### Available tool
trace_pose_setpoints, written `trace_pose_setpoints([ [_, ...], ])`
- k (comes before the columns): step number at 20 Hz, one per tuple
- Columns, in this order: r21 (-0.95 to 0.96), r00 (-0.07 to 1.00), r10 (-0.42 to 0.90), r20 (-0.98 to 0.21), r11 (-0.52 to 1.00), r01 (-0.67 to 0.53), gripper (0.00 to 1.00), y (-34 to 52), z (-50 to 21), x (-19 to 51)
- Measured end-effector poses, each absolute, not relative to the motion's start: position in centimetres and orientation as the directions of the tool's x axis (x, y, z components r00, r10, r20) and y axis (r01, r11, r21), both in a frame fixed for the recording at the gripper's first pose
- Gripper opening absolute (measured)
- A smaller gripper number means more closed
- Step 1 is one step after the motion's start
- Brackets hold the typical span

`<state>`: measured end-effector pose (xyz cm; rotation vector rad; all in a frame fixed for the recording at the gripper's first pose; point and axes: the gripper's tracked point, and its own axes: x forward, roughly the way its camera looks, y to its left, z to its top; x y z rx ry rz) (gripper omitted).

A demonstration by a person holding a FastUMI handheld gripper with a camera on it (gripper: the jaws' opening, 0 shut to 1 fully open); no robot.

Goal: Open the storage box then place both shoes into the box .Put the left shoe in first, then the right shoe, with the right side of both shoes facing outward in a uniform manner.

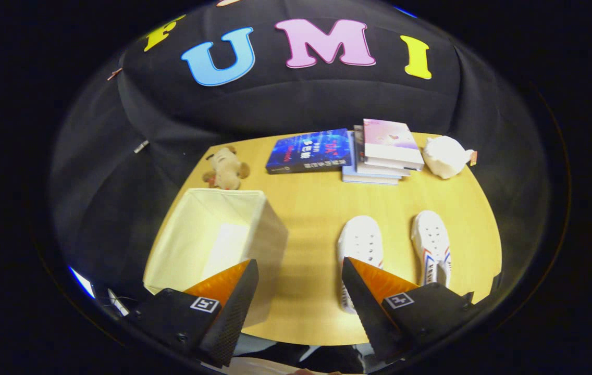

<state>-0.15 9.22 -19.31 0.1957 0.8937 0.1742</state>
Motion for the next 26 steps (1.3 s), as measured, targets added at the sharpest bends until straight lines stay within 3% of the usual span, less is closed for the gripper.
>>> trace_pose_setpoints([
  [9, 0.073, 0.484, 0.102, -0.869, 0.994, -0.078, 0.99, 0.6, -31.1, 0.1],
  [14, 0.035, 0.432, 0.085, -0.898, 0.992, -0.123, 0.99, -0.8, -35.7, 0.5],
  [19, 0.089, 0.38, 0.152, -0.912, 0.98, -0.177, 0.95, 0.4, -38.0, 0.3],
  [20, 0.105, 0.385, 0.169, -0.907, 0.978, -0.18, 0.93, 0.7, -38.0, 0.6],
  [24, 0.186, 0.356, 0.243, -0.902, 0.965, -0.186, 0.57, 1.8, -38.2, 0.5],
  [25, 0.208, 0.35, 0.261, -0.9, 0.961, -0.182, 0.55, 2.0, -38.2, 0.4],
  [26, 0.24, 0.342, 0.289, -0.894, 0.954, -0.177, 0.47, 2.5, -38.2, 0.3],
])
